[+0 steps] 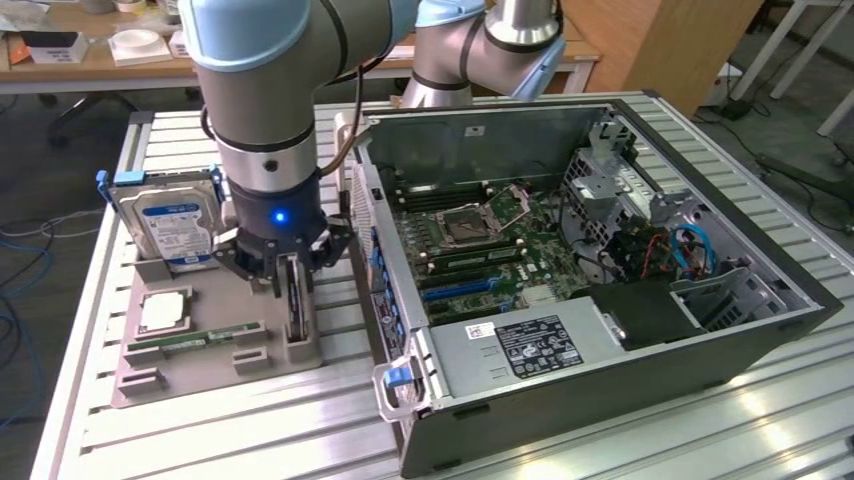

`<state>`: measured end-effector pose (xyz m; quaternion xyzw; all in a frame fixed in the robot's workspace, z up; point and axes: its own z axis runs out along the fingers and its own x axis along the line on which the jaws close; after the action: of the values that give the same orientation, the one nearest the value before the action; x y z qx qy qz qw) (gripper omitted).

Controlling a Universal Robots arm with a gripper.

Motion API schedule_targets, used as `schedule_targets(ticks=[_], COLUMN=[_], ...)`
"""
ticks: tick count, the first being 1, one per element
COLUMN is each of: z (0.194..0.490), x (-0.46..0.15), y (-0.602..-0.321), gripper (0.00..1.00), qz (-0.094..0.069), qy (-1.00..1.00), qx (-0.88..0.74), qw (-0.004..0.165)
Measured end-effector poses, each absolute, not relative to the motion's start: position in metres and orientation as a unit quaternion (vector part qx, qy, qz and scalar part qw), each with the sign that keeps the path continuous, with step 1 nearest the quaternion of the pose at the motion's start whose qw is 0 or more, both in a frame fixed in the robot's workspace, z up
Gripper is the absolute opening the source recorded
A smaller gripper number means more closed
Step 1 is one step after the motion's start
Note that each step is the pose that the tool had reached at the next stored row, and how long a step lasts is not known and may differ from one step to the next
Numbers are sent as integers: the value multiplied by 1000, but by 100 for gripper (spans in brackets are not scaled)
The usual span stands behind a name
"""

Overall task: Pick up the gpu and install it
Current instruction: 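Pick up the gpu and move the gpu toward the slot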

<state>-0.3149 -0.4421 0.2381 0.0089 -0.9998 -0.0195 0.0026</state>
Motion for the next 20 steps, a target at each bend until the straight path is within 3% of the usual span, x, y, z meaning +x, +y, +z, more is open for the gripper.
schedule_targets(ticks=[20], z=[223], x=[-315], y=[-430], gripper=[41], qz=[-20], qy=[-1000], qx=[9], qw=[3])
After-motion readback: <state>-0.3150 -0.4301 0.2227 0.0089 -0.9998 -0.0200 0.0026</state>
